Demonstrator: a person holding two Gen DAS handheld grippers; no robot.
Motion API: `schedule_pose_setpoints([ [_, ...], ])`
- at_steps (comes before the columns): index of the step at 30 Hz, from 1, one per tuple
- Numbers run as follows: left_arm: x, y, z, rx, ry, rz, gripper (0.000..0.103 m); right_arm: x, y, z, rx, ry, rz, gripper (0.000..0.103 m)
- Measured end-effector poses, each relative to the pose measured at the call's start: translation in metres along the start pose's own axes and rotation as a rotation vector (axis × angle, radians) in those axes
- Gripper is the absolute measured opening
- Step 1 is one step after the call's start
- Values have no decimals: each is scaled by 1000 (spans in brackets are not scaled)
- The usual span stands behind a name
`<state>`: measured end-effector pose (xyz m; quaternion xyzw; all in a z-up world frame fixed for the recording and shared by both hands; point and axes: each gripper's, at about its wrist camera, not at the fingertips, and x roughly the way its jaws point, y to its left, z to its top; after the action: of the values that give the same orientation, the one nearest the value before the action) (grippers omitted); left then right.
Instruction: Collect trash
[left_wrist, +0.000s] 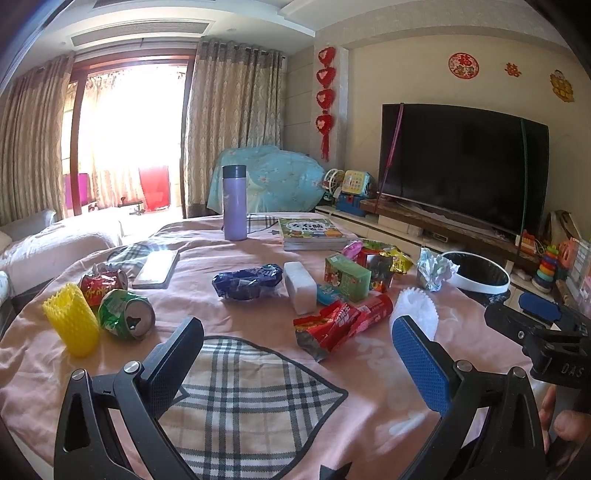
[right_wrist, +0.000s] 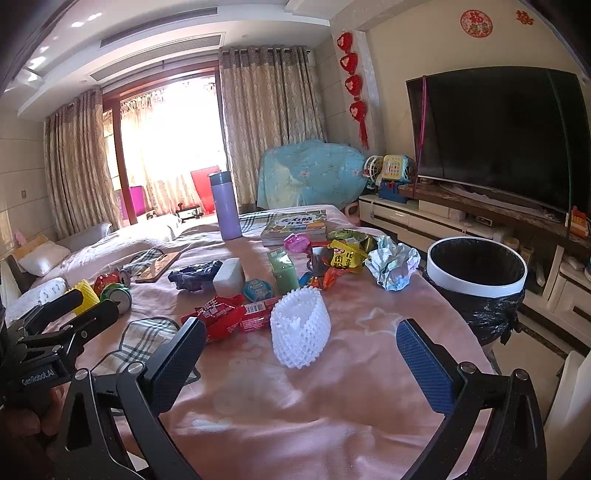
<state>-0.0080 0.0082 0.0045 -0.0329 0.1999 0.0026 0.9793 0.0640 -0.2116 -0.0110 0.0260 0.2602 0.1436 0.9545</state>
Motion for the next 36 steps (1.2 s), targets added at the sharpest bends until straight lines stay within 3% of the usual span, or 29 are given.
schedule_pose_setpoints([
  [36, 22, -3, -4, 26, 44, -28, 102, 16, -6, -5, 22, 65, 29, 103],
])
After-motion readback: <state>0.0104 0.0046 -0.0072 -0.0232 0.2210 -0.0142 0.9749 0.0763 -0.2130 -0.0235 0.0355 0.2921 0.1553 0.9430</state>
